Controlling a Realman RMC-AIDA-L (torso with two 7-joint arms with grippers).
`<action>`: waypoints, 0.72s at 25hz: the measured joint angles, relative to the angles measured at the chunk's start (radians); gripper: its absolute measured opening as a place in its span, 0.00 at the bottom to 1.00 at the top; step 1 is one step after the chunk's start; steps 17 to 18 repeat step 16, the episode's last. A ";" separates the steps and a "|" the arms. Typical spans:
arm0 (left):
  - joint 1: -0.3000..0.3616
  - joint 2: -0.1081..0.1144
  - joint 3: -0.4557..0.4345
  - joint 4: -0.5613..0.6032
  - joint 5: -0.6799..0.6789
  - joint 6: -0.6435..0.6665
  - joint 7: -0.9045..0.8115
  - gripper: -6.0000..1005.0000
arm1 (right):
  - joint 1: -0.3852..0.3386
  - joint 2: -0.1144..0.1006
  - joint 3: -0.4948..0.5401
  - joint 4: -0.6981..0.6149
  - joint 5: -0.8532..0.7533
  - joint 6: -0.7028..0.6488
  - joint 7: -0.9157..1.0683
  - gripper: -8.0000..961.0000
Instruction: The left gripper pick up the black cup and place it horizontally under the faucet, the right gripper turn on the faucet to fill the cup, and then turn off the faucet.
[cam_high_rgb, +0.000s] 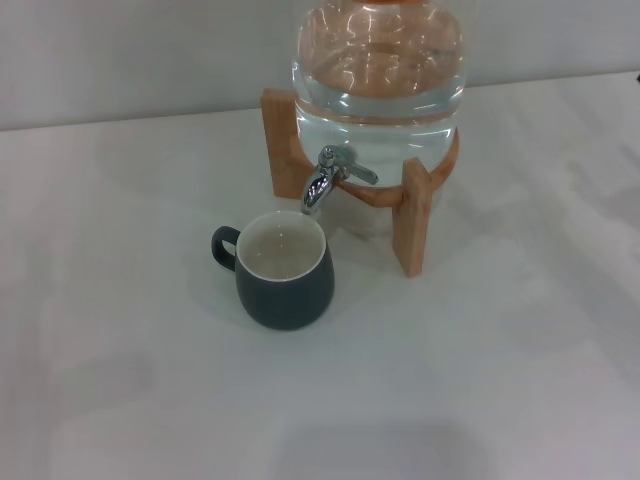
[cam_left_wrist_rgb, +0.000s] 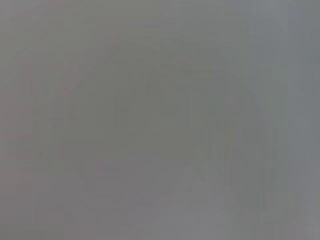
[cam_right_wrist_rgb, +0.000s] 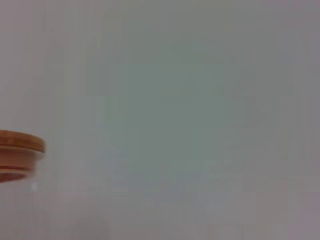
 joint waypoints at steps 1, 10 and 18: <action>0.001 0.000 0.000 0.000 -0.018 0.002 -0.001 0.87 | 0.001 0.000 0.014 0.004 0.000 -0.001 -0.005 0.89; 0.005 0.000 0.000 0.000 -0.092 0.032 -0.026 0.87 | 0.006 -0.001 0.064 0.031 0.003 0.002 -0.018 0.89; 0.002 0.001 -0.001 -0.011 -0.099 0.032 -0.035 0.87 | 0.004 0.001 0.067 0.087 0.030 0.062 -0.021 0.89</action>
